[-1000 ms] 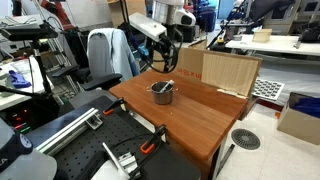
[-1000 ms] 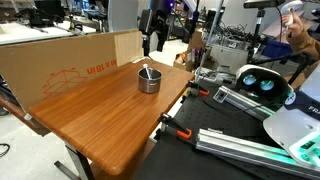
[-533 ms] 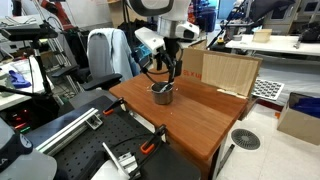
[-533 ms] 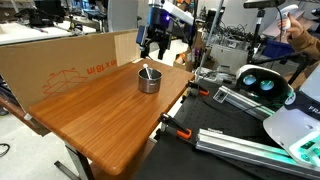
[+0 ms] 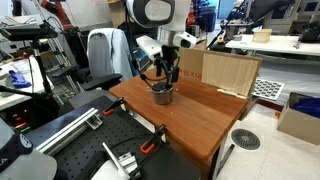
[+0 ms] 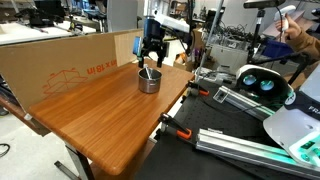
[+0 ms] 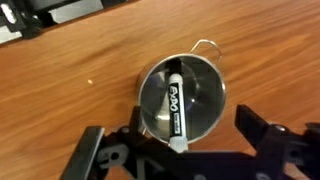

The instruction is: Remove the marker from the silver pot.

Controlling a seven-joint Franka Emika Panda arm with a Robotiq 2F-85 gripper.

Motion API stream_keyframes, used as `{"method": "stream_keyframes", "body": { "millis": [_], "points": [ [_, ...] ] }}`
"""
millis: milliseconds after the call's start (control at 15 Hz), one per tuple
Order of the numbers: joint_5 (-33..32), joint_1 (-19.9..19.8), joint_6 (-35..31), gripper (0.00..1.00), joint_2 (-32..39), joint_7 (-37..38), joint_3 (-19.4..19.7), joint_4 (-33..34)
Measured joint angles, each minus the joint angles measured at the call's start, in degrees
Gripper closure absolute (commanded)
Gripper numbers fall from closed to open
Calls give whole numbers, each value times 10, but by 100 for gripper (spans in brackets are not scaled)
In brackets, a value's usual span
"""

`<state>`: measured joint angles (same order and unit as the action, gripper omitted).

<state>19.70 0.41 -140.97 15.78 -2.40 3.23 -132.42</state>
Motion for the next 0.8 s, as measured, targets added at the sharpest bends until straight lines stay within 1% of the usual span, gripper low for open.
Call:
{"method": "stream_keyframes", "body": {
  "millis": [533,600,667,733,800],
  "points": [
    [-2,-5,0,0,9,2,-4,24],
    [-2,-8,0,7,9,2,-4,25],
    [-2,-11,0,28,10,2,-4,27],
    [-2,-14,0,32,12,2,-4,29],
    [-2,-16,0,33,14,2,-4,31]
  ]
}}
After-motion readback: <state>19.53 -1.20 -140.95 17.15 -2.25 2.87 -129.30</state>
